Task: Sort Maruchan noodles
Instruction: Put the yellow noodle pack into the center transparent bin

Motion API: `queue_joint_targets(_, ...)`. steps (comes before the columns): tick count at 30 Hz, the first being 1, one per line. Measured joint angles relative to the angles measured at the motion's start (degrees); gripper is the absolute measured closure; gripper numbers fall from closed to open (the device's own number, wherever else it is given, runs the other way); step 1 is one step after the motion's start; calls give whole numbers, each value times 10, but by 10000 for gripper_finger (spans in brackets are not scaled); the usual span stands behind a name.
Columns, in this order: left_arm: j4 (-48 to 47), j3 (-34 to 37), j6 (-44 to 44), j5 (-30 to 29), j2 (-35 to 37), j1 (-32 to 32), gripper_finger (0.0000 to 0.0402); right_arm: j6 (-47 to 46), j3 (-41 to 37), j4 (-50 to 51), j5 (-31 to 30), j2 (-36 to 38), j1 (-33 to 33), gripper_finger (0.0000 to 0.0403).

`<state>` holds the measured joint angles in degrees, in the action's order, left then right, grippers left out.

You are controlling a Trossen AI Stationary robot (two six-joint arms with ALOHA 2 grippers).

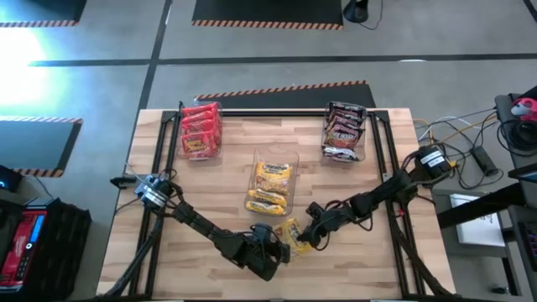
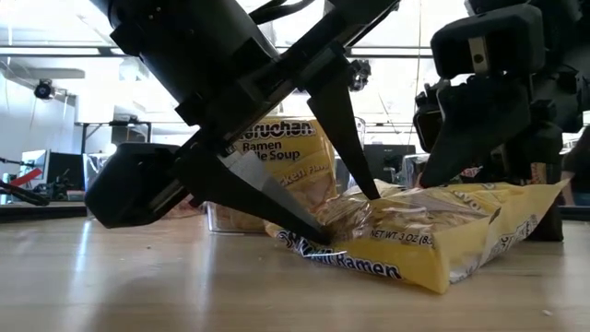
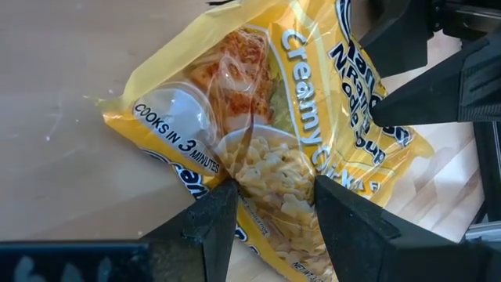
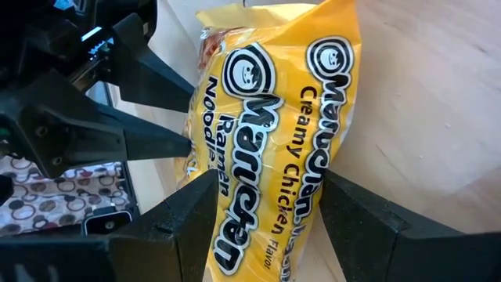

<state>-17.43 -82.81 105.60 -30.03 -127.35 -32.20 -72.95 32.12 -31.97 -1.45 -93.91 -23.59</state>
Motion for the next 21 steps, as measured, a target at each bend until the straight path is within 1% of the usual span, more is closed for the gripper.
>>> queue_joint_targets(11,0,0,-2,6,0,6,249,4,9,6,-1,-1,0,202)
queue_joint_targets(21,11,0,-14,13,1,8,249,0,13,8,0,-1,0,278)
